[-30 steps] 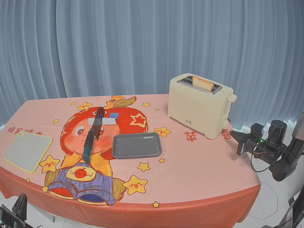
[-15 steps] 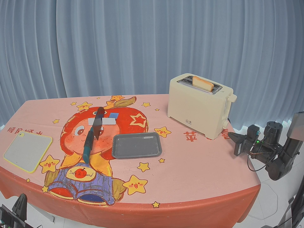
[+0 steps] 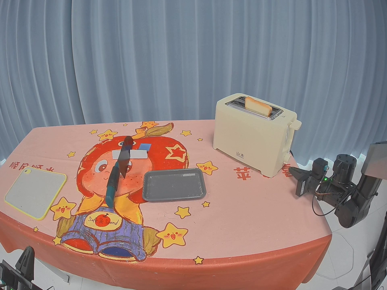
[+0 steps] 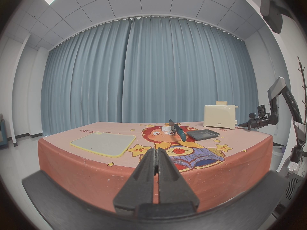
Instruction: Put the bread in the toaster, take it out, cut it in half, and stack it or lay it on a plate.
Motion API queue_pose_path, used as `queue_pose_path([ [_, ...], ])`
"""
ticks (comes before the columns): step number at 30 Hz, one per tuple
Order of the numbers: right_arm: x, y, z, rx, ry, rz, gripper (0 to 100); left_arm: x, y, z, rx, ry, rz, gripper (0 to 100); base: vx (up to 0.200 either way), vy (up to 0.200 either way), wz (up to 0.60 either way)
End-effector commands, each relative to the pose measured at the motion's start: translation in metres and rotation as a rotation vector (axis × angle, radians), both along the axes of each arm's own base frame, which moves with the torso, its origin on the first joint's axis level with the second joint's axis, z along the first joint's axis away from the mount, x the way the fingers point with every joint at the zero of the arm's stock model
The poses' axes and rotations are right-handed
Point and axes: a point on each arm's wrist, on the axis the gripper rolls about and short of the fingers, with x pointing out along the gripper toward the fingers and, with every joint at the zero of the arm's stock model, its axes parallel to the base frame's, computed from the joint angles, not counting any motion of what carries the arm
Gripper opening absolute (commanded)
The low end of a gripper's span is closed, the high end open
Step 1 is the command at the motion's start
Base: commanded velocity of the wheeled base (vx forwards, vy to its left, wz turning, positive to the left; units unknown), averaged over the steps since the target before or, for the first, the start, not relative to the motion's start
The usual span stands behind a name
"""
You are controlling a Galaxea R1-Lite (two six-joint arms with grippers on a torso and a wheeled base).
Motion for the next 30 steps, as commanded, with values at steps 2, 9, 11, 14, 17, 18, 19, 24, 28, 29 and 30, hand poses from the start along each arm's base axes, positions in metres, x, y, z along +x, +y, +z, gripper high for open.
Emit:
queue_pose_path([
  [2,0.0067,-0.0001,-0.0035,-0.004,-0.003,-0.02,0,0.0013,0.0,-0.0049,0.0,0.017,0.0,0,0.0,0.0,0.0],
  [9,0.0086,0.0004,-0.0026,-0.002,-0.01,-0.026,0,0.0013,0.0,-0.0049,0.0,0.017,0.0,0,0.0,0.0,0.0],
  [11,0.0093,0.0005,-0.0026,-0.002,-0.012,-0.026,0,0.0013,0.0,-0.0049,0.0,0.017,0.0,0,0.0,0.0,0.0],
  [14,0.011,0.0005,-0.0019,-0.003,-0.018,-0.034,0,0.0013,0.0,-0.0049,0.0,0.017,0.0,0,0.0,0.0,0.0],
  [17,0.0124,0.0026,-0.0035,0.001,-0.015,-0.035,0,0.0013,0.0,-0.0049,0.0,0.017,0.0,0,0.0,0.0,0.0],
  [18,0.0123,0.0031,-0.0035,0.006,-0.012,-0.035,0,0.0013,0.0,-0.0049,0.0,0.017,0.0,0,0.0,0.0,0.0],
  [19,0.0123,0.003,-0.0035,0.009,-0.011,-0.041,0,0.0013,0.0,-0.0049,0.0,0.017,0.0,0,0.0,0.0,0.0],
  [24,0.0144,0.0035,-0.0036,0.014,-0.013,-0.05,0,0.0013,0.0,-0.0049,0.0,0.017,0.0,0,0.0,0.0,0.0],
  [28,0.0153,0.0036,-0.0024,0.017,-0.019,-0.05,0,0.0013,0.0,-0.0049,0.0,0.017,0.0,0,0.0,0.0,0.0],
  [29,0.0152,0.0036,-0.0019,0.017,-0.02,-0.05,0,0.0013,0.0,-0.0049,0.0,0.017,0.0,0,0.0,0.0,0.0],
  [30,0.0142,0.004,-0.0026,0.015,-0.016,-0.048,0,0.0013,0.0,-0.0049,0.0,0.017,0.0,0,0.0,0.0,0.0],
])
